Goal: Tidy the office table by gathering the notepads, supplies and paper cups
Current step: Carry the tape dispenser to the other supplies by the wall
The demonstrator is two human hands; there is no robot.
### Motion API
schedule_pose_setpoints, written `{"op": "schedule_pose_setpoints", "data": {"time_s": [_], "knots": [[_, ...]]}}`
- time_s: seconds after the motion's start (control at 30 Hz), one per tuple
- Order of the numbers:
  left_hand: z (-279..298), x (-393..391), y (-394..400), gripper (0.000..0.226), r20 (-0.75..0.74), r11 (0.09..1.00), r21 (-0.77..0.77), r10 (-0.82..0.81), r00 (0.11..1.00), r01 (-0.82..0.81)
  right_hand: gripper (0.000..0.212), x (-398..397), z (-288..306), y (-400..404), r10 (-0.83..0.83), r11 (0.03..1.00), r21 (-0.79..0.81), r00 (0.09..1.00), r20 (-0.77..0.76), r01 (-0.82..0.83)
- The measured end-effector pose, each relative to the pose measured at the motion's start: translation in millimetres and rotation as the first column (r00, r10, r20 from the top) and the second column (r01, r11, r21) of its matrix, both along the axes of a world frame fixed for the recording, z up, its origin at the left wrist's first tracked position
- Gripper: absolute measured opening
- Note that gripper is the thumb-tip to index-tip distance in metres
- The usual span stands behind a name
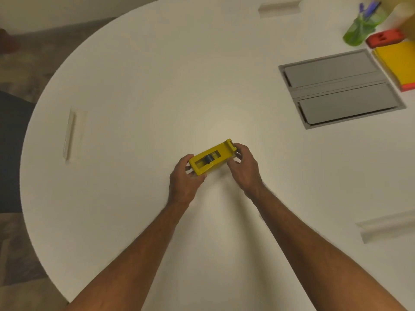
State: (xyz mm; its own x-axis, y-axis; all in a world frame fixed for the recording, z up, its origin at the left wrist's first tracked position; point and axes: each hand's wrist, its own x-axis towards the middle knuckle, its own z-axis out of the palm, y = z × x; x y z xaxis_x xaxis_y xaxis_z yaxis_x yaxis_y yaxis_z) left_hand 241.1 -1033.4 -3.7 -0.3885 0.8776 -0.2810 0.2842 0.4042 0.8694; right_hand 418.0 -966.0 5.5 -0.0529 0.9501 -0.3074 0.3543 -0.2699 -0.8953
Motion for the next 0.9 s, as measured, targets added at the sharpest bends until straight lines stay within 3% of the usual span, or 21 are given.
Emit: {"op": "schedule_pose_setpoints", "data": {"time_s": [0.5, 0.9], "knots": [[47.2, 289.1, 113.9, 0.066, 0.046, 0.968, 0.062, -0.245, 0.968, 0.242, 0.037, 297.5, 45.2, 73.3, -0.269, 0.959, 0.093, 0.963, 0.002, 0.268], [36.6, 481.9, 224.2, 0.047, 0.05, 0.911, 0.14, -0.397, 0.916, 0.387, 0.05, 474.0, 30.1, 167.2, -0.504, 0.861, 0.063, 0.863, -0.03, 0.504]]}}
